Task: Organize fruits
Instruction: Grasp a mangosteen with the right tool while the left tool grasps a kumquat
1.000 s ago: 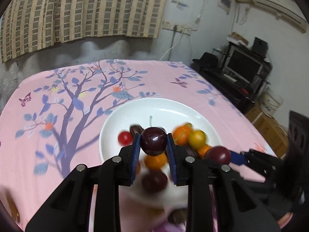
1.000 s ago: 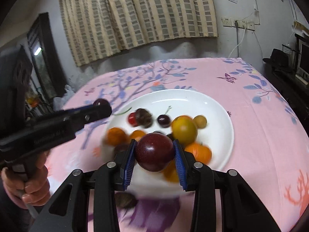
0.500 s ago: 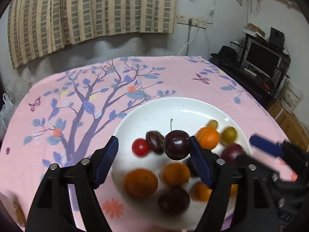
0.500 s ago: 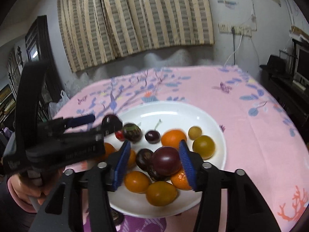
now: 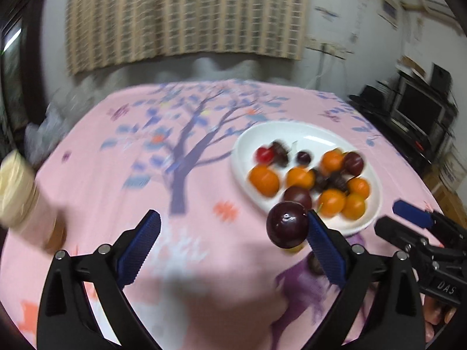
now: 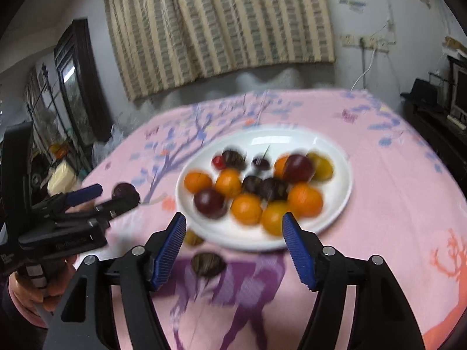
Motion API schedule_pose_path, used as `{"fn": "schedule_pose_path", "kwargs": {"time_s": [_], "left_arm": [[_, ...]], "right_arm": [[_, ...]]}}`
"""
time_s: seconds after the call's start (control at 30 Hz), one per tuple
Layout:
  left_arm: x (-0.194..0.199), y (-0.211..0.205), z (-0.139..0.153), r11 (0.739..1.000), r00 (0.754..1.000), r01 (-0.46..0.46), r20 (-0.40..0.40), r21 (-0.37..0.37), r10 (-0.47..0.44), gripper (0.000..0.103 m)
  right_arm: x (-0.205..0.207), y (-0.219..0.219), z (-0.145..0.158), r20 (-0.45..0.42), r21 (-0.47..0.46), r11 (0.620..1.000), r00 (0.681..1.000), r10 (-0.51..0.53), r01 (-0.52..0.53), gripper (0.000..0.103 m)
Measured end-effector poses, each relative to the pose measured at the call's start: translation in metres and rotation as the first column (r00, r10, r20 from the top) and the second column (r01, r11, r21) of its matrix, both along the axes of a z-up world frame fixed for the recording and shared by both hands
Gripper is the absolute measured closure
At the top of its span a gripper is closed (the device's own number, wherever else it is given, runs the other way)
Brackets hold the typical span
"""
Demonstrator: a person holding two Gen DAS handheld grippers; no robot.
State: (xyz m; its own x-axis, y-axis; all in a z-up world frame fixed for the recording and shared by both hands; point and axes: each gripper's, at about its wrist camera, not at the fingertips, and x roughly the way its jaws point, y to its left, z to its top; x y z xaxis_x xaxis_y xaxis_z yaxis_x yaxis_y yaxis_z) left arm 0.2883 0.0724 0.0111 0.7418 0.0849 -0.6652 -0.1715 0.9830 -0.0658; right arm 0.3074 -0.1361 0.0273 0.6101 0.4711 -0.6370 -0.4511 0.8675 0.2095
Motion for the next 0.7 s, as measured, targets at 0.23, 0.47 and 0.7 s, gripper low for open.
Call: {"fn": "schedule_pose_path", "kwargs": {"time_s": [0.23, 0.47, 0.7], "left_arm": [[-0.011, 0.031, -0.02, 0.995, 0.994, -0.089, -0.068, -0.048, 0.085, 0.007], [-0.013, 0.031, -0.02, 0.995, 0.995, -0.073, -0.072, -0.075, 0.068, 0.007], [-0.015, 0.026, -0.015, 0.996, 0.998, -0.035, -0.049, -0.087, 0.031, 0.007]], "right_arm": [[-0.01, 0.044, -0.038, -0.103, -0.177, 0.975, 0.988, 0.116, -0.133, 0.042], [-0.001, 0.055, -0.052, -0.14, -0.209, 0.966, 0.982, 0.123, -0.151, 0.048], [0.001, 0.061, -0.055, -0.128, -0.242, 0.957, 0.983, 0.133, -0.161, 0.054]]}}
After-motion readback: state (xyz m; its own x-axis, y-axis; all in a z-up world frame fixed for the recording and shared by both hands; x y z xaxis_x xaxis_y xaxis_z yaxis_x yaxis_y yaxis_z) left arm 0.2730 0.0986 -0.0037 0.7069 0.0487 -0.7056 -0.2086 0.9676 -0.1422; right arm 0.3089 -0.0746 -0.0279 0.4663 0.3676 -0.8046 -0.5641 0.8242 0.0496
